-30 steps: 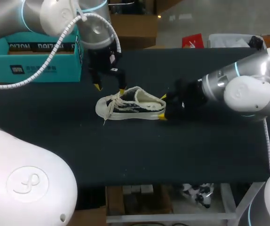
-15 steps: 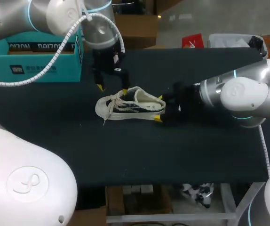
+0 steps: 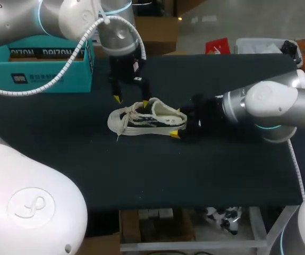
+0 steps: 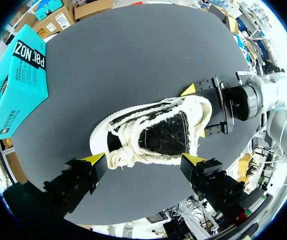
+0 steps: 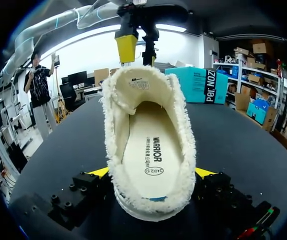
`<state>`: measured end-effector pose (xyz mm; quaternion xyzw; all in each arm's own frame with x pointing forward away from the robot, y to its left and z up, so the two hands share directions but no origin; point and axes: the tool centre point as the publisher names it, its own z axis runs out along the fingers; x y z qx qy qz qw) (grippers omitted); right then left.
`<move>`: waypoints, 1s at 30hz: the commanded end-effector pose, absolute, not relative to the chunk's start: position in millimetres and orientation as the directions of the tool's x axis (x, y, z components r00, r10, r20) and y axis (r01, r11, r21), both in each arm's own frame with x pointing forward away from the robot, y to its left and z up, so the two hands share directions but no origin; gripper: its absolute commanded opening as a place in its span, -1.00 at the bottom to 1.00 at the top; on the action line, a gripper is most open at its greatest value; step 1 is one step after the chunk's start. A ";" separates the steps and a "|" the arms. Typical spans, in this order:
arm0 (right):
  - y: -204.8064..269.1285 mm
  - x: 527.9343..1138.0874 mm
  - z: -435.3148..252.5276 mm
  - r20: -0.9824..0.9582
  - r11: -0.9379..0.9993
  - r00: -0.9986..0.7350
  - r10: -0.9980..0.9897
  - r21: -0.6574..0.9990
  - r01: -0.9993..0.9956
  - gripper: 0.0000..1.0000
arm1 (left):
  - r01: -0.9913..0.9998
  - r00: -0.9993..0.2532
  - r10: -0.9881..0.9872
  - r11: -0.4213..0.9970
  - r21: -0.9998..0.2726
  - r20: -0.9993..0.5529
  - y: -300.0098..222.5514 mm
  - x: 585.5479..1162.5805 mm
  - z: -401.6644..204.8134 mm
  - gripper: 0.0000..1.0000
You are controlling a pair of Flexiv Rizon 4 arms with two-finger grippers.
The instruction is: Open the shoe tongue, take the insole out of the shoe, put the insole back into the shoe, and pack the shoe into the shoebox
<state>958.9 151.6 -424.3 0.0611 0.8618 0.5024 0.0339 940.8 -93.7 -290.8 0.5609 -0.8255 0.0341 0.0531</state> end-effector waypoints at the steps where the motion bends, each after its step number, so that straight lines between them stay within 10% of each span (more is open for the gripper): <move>1: 150.9 959.9 -430.3 0.001 0.470 -0.991 0.135 0.880 0.065 1.00 | -0.930 -0.363 -0.924 0.367 0.014 0.120 -98.9 944.6 -293.8 1.00; 3: 152.1 959.6 -430.5 -0.007 0.464 -0.991 0.136 0.884 0.057 -1.00 | -0.931 -0.360 -0.925 0.364 0.017 0.119 -101.6 945.0 -294.3 1.00; 19: 154.2 959.8 -432.9 -0.013 0.469 -0.989 0.146 0.881 0.058 -1.00 | -0.943 -0.330 -0.943 0.331 -0.040 -0.032 -136.8 925.0 -272.1 0.97; 25: 154.2 959.8 -432.9 -0.013 0.469 -0.989 0.146 0.881 0.058 -1.00 | -0.959 -0.281 -0.956 0.284 -0.021 -0.085 -147.9 926.6 -281.1 0.14; 30: 154.2 959.8 -432.9 -0.013 0.469 -0.989 0.146 0.881 0.058 -1.00 | -0.968 -0.250 -0.963 0.252 -0.008 -0.104 -146.8 924.5 -287.3 -0.04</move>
